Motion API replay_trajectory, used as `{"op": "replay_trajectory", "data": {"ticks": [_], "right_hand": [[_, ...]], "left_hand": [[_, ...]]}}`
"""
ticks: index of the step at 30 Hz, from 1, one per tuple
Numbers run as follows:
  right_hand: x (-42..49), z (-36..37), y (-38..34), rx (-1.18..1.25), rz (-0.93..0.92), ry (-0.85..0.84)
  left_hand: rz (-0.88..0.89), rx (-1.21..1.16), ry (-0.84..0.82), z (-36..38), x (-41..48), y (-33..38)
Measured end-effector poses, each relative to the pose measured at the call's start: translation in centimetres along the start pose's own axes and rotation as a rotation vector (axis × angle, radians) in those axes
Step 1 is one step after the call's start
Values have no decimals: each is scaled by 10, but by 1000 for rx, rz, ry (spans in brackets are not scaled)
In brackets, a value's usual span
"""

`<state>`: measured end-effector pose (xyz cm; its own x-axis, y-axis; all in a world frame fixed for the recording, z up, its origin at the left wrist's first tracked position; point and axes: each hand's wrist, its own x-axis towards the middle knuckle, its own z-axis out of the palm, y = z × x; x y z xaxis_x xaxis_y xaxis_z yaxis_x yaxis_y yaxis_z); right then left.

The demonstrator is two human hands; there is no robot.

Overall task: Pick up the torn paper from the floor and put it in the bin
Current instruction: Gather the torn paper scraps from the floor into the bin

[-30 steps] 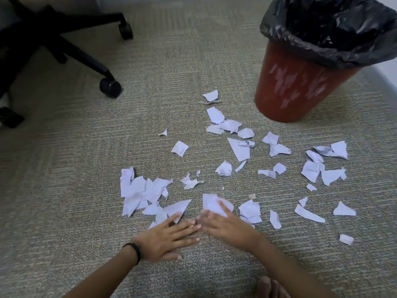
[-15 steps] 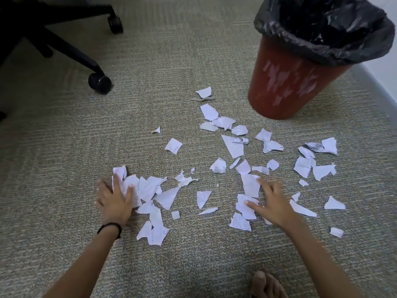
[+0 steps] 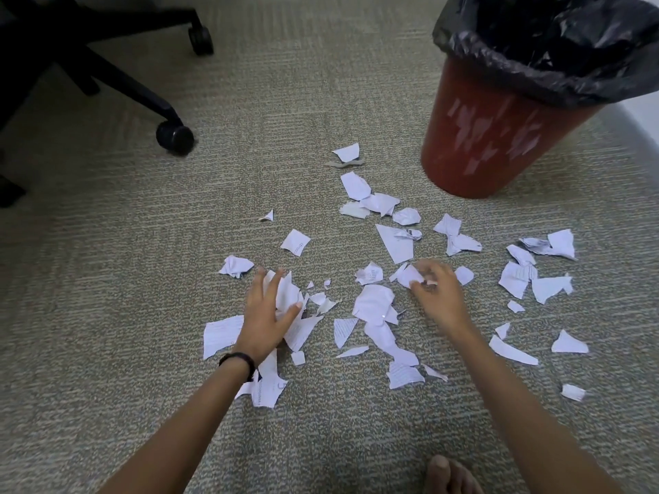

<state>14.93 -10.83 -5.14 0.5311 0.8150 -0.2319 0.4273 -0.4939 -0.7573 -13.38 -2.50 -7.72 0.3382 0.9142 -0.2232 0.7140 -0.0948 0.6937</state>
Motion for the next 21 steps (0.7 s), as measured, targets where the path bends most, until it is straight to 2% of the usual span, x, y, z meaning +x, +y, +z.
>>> {"op": "replay_trajectory", "data": {"ticks": [1,3,6,8,10,12,15,21], "right_hand": [[7,-2,2,-51,22,-2],[17,0,4,-155,50,-124],[24,12,-2,-358,-18,-312],[24,23,-10,-522,-113,-383],[21,34,-20,-647,-220,-460],[16,44,-27,-720,-294,-527],[4,54,-31,-789,-346,-582],[-21,57,-30,-846,-392,-582]], "left_hand": [[-13,45,22,-1,1,3],[-31,138,8,-4,4,3],[-15,240,-237,-13,11,-2],[40,459,-437,-17,12,-7],[108,635,-515,-17,8,-11],[154,692,-490,-17,5,-10],[212,647,-408,-19,6,-8],[272,502,-309,-15,9,1]]}}
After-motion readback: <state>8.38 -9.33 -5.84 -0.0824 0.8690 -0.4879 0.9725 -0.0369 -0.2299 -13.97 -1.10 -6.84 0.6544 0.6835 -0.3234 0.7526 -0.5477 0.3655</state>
